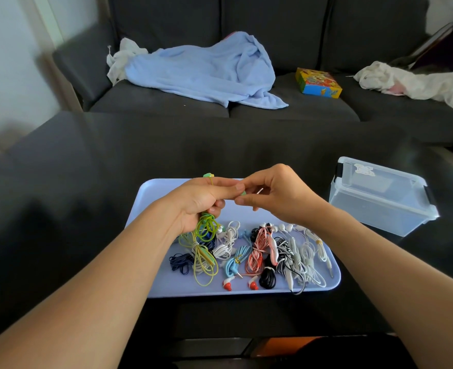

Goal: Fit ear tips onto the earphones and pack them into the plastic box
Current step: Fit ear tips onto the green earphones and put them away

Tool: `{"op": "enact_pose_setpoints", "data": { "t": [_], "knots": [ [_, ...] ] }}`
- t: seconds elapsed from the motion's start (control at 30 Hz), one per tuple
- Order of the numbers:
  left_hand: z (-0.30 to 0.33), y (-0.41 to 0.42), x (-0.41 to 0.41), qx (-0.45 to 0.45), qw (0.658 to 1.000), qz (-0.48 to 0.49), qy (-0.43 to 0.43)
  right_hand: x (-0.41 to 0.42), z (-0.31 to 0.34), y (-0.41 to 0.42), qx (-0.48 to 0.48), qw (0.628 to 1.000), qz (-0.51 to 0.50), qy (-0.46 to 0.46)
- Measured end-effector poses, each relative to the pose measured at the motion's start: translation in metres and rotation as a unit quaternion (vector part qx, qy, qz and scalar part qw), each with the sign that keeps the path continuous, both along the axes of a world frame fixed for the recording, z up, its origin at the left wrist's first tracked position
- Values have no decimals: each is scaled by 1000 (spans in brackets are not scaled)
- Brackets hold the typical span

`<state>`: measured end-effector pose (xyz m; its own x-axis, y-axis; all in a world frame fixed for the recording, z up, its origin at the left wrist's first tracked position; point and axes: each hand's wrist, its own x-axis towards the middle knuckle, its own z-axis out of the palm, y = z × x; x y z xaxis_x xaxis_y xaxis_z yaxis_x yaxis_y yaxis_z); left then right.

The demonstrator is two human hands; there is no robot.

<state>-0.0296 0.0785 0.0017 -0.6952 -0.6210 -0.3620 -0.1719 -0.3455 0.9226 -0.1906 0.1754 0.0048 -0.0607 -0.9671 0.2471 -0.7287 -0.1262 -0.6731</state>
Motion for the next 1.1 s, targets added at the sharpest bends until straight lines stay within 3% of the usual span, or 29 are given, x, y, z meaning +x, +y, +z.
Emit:
{"op": "enact_pose_setpoints", "data": {
  "t": [0.1, 0.3, 0.43, 0.57, 0.7, 1.1],
  "knots": [
    [0, 1, -2, -21, 1000, 7, 12, -4, 1, 1, 25, 999, -3, -27],
    [8, 8, -14, -55, 992, 111, 15, -7, 1, 0, 36, 972, -68, -222],
    [4, 12, -17, -156, 981, 116, -18, -18, 0, 2, 47, 941, -114, -316],
    [-3, 10, -15, -288, 950, 62, -107, -52, -22, 4, 56, 952, -273, -127],
    [-6, 10, -10, -318, 936, -2, -148, -49, -45, -3, 150, 964, -220, 20],
    [-11, 2, -2, -206, 972, 13, -108, -32, -54, -22, 122, 957, -232, 122]
  ]
}}
